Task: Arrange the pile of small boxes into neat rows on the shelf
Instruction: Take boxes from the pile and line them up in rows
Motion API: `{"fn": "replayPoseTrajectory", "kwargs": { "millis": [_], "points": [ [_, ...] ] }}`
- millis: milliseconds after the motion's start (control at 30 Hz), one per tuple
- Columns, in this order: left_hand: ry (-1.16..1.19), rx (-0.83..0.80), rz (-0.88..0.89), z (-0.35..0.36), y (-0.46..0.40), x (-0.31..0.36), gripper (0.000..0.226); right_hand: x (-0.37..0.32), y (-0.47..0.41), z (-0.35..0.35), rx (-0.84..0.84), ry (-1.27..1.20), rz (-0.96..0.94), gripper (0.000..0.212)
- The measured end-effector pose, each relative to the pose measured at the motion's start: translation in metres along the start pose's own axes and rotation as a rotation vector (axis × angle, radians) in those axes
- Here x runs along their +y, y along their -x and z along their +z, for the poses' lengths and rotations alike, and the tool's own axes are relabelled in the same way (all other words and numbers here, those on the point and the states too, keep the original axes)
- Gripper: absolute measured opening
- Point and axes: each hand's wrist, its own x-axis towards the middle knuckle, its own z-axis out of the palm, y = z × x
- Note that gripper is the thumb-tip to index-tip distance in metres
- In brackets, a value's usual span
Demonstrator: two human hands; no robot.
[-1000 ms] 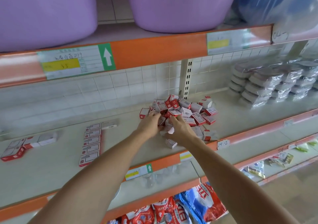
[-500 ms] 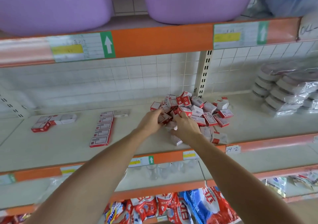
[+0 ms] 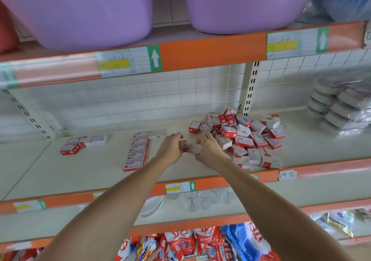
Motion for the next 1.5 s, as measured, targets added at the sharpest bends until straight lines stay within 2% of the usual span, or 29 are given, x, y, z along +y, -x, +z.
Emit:
{"fn": "replayPoseTrajectory", "kwargs": {
  "millis": [200,300,400,533,733,900,1000,1267,1500],
  "points": [
    [0.050,-0.024,-0.065,-0.009,0.019,-0.026,0.051,-0.015,-0.001,0.023,-0.038,-0.094,0.092,0.048],
    [0.091,-0.040,-0.091,-0.001,0.031,-0.037,0.049,-0.017,0.002,0.033,-0.085,-0.132,0.202,0.054],
    [0.105,-0.010,-0.091,0.007,0.040,-0.044,0.044,-0.017,0.008,0.044,-0.019,-0.150,0.246,0.055],
    [0.172,0.051,-0.104,0.014,0.044,-0.047,0.046,-0.019,0.018,0.054,0.130,-0.182,0.228,0.048],
    [0.250,0.076,-0.109,0.019,0.038,-0.056,0.044,-0.021,0.020,0.056,0.167,-0.181,0.192,0.042],
    [0.286,0.160,0.007,0.024,0.040,-0.065,0.040,-0.018,0.024,0.050,0.248,-0.263,0.168,0.041],
    [0.325,0.226,0.040,0.024,0.040,-0.069,0.040,-0.016,0.024,0.051,0.254,-0.263,0.140,0.042],
    [0.326,0.194,0.099,0.023,0.041,-0.069,0.048,-0.015,0.023,0.054,0.284,-0.225,0.117,0.044],
    [0.351,0.200,0.108,0.021,0.044,-0.068,0.042,-0.014,0.022,0.056,0.290,-0.200,0.107,0.043]
  ]
}}
